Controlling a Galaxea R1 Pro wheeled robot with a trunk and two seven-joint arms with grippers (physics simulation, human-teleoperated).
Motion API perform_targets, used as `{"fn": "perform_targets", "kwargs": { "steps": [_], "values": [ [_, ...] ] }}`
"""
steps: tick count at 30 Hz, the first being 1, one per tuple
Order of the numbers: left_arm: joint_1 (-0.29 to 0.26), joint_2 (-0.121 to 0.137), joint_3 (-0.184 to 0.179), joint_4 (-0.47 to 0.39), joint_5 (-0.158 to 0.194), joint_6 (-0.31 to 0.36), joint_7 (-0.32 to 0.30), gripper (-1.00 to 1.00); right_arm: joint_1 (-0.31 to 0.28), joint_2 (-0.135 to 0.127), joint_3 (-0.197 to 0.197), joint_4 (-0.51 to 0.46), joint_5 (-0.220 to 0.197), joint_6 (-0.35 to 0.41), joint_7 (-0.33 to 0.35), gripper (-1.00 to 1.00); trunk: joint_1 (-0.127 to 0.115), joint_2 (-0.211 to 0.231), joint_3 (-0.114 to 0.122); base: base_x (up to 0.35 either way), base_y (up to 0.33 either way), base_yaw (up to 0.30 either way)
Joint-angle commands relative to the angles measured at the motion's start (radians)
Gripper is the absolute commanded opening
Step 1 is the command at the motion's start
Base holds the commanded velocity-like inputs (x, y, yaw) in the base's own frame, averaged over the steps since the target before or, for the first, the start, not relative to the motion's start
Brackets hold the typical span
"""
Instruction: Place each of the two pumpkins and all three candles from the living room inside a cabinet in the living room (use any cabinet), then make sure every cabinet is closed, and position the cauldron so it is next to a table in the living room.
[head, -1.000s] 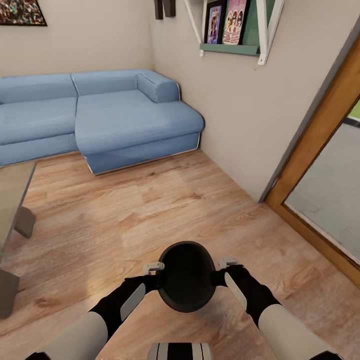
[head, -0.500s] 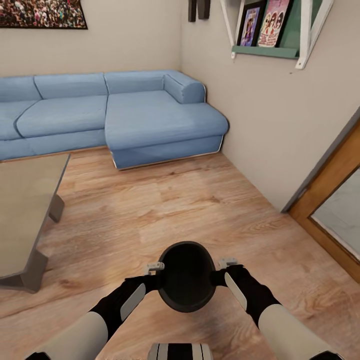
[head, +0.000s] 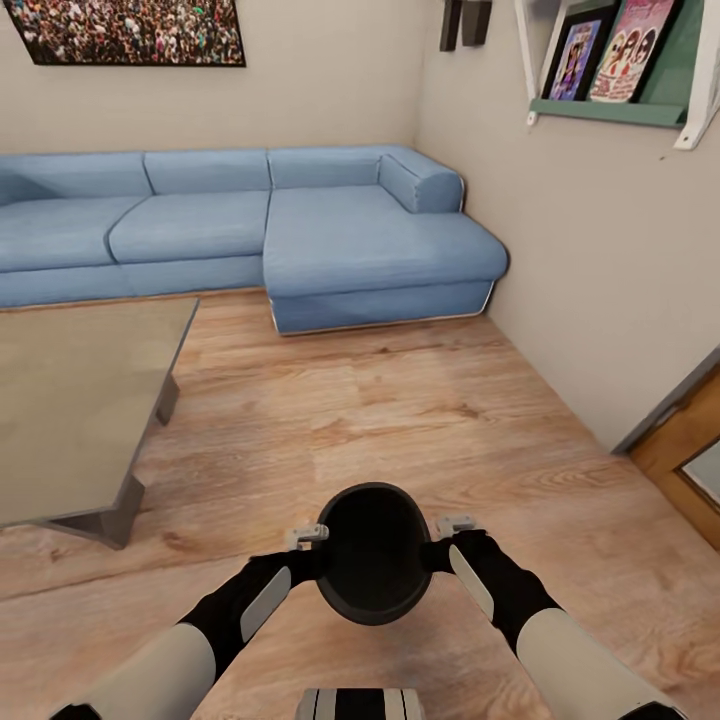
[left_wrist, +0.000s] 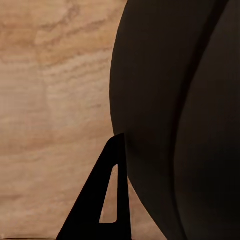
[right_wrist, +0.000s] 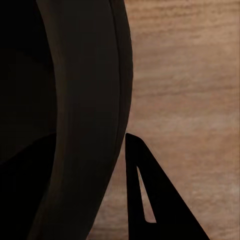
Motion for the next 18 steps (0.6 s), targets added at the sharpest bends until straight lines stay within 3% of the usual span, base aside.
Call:
{"fn": "perform_targets", "kwargs": {
  "steps": [1,18],
  "values": [
    [0.0,0.001,0.024,0.002,-0.012,0.002,0.041,-1.0,-0.001,-0.001,0.0,-0.001,0.02,-0.074,0.003,-1.0,0.0,0.0,0.001,0.0,0.0,0.272],
    [0.0,0.001,0.024,0.001,-0.012,0.002,0.041,-1.0,-0.001,0.001,0.0,-0.001,0.02,-0.074,0.003,-1.0,0.0,0.0,0.016,0.0,0.0,0.262]
  ]
}}
